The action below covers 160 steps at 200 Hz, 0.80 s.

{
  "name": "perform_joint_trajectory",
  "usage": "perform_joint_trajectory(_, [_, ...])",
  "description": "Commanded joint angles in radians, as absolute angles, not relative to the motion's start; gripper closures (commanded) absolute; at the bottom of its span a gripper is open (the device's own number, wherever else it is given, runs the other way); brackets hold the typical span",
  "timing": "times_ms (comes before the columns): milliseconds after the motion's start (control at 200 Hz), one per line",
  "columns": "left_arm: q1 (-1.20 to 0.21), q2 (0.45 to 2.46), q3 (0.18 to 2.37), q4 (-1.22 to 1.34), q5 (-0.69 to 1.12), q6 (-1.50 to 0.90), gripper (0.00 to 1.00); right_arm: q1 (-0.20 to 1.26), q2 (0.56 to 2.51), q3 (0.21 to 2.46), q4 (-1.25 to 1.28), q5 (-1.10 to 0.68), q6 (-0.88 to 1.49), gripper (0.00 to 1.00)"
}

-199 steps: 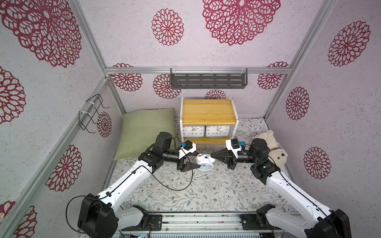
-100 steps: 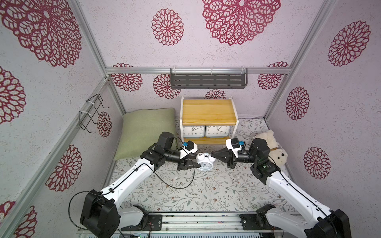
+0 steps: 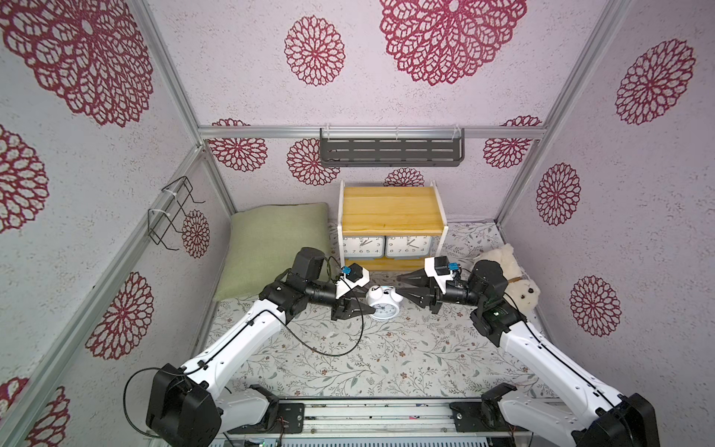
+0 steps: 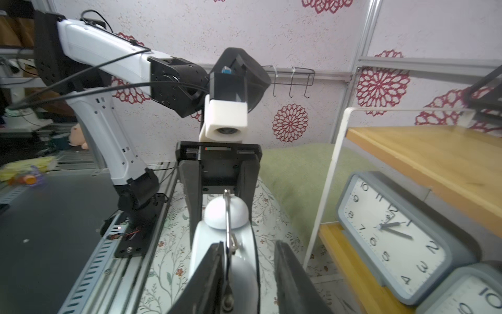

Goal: Place the alarm clocks on the shelf by style
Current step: Pick up the alarm from the center of the board.

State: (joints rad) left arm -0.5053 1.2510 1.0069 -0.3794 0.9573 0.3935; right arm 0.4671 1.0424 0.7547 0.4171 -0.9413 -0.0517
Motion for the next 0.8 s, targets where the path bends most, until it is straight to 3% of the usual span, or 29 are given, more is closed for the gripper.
perform_joint_trajectory(0, [-0.509,1.197,1.023,-0.321,0.916,0.331,0.9,0.463,0.998,0.764,0.459,-0.807,-0.038,0.39])
perform_joint_trajectory(115, [-0.505,1.175,1.051,-0.318,0.874,0.298,0.89,0.455,0.959,0.757,0.424,-0.652,-0.054,0.27])
perform_joint_trajectory(320, [-0.506,1.157,1.13,-0.259,0.768,0.168,0.86,0.389,0.884,0.718,0.399,-0.408,-0.03,0.24])
perform_joint_trajectory(796, [-0.496,1.281,1.402,-0.287,0.559,-0.01,0.85,0.176,0.844,0.62,0.451,-0.341,0.108,0.25])
